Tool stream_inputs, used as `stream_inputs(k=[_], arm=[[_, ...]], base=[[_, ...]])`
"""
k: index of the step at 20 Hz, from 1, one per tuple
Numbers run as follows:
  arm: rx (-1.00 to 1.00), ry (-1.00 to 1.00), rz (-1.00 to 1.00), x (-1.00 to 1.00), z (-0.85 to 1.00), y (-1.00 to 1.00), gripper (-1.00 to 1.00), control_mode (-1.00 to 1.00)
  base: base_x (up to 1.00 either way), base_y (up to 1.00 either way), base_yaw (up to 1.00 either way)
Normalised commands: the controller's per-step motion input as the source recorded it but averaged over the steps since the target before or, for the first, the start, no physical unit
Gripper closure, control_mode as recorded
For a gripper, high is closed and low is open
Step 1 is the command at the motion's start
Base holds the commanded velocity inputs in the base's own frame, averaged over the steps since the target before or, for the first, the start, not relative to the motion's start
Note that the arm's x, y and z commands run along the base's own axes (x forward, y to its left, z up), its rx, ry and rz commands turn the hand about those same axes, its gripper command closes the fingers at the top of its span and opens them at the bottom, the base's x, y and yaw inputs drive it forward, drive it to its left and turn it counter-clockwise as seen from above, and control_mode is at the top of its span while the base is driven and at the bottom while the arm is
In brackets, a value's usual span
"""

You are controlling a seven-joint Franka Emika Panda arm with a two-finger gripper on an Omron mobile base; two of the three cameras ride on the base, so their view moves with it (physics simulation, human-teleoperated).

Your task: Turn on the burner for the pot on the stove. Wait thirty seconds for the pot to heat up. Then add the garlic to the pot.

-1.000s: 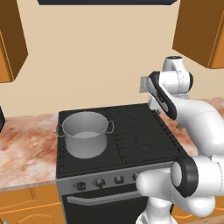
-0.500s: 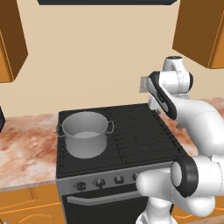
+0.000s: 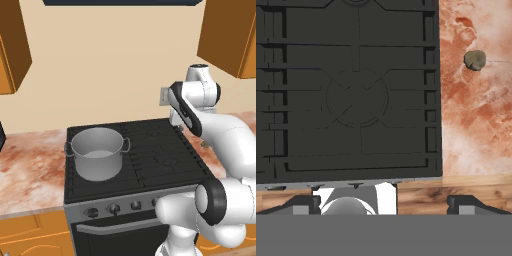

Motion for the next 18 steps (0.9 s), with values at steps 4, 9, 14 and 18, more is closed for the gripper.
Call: stream_inputs(k=[4,9,14,18], arm=[[0.0,0.0,0.0,0.0,0.0,0.0,-1.0,-1.0],[0.0,0.0,0.0,0.0,0.0,0.0,-1.0,-1.0],[0.0,0.0,0.0,0.0,0.0,0.0,-1.0,-1.0],[0.0,0.0,0.0,0.0,0.0,0.0,-1.0,-1.0]], base=[[0.0,0.0,0.0],[0.0,0.0,0.0],[0.0,0.0,0.0],[0.0,0.0,0.0]])
